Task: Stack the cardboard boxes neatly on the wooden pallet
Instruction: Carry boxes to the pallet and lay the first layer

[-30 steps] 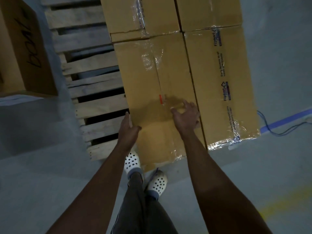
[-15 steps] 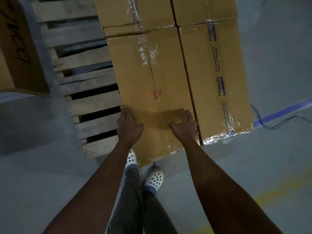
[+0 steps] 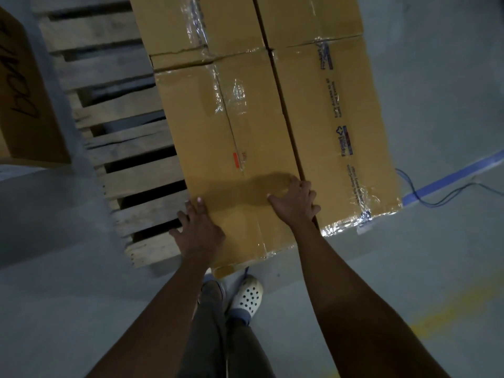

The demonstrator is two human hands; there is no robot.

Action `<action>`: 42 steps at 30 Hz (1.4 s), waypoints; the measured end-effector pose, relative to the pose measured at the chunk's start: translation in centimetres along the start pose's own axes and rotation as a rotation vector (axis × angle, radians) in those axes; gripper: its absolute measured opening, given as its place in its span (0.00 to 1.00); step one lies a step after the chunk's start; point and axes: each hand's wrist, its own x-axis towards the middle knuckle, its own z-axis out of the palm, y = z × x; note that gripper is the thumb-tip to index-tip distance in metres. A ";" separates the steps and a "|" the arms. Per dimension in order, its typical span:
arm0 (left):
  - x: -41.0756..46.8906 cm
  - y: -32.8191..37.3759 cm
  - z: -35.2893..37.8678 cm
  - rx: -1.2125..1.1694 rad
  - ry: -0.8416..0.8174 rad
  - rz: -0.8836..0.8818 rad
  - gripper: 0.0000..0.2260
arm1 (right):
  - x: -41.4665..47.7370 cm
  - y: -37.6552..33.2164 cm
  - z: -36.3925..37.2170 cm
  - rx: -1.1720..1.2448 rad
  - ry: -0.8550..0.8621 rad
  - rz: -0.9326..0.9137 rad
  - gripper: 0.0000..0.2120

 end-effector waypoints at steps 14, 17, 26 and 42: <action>2.1 -1.3 -4.6 -1.106 0.060 -0.041 0.19 | 2.3 -1.3 0.8 0.283 0.100 0.164 0.43; 2.7 -0.9 -5.8 -1.256 -0.100 -0.092 0.12 | 2.8 -1.1 0.2 0.294 0.086 0.164 0.42; 2.6 -0.6 -7.0 -1.285 -0.122 -0.151 0.08 | 2.9 -1.0 -0.8 0.401 0.099 0.181 0.36; 2.5 -2.2 -6.0 -1.217 -0.143 -0.059 0.22 | 2.4 -2.0 0.6 0.411 0.093 0.180 0.43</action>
